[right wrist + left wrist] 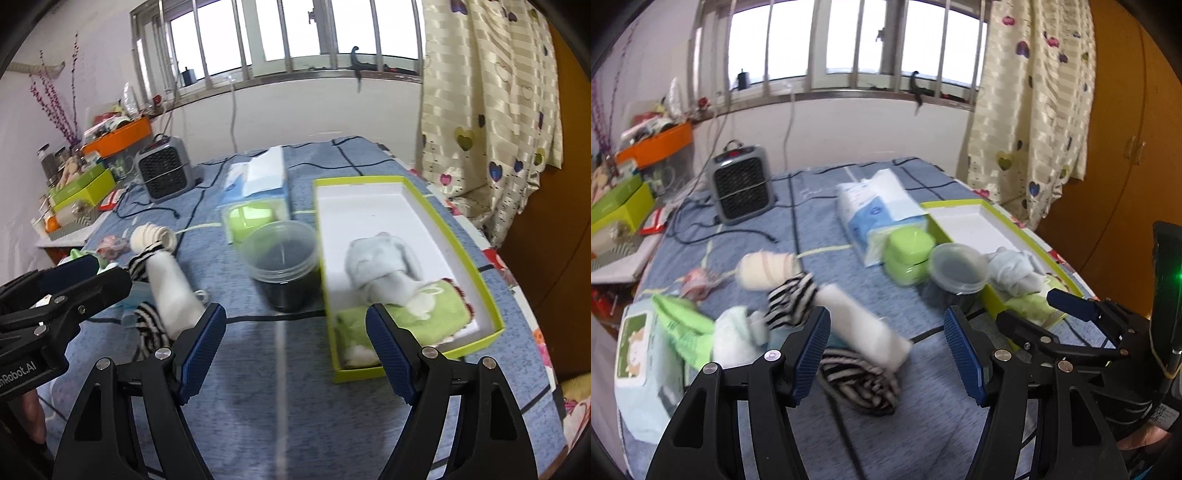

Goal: Organize soft objects
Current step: 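Move both grippers back to the pile and grasp the striped sock with the right gripper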

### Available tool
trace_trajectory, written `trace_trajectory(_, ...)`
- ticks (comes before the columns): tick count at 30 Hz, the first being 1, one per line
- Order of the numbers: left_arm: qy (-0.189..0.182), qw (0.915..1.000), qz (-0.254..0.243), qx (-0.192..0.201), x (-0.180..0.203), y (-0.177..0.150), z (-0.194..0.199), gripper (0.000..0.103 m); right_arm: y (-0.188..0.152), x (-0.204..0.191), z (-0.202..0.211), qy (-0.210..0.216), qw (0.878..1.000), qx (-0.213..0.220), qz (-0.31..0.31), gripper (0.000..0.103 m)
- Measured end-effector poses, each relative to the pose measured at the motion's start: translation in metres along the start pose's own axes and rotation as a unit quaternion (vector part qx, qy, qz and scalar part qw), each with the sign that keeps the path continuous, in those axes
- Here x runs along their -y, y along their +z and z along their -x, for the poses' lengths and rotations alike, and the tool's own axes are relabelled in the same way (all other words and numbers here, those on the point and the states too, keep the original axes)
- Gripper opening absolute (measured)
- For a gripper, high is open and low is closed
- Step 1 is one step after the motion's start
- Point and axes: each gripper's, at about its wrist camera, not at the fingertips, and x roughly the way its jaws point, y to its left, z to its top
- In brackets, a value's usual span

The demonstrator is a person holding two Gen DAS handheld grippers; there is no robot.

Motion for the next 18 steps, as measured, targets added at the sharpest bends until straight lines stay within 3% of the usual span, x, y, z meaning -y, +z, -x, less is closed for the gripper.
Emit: trace_trajectory(18, 0.056, 0.9937, 0.097, -0.013, -0.089, -0.032, 0.010, 0.064, -0.011, -0.069, -0.028, 0.085, 0.994, -0.025, 0.066, 0.078)
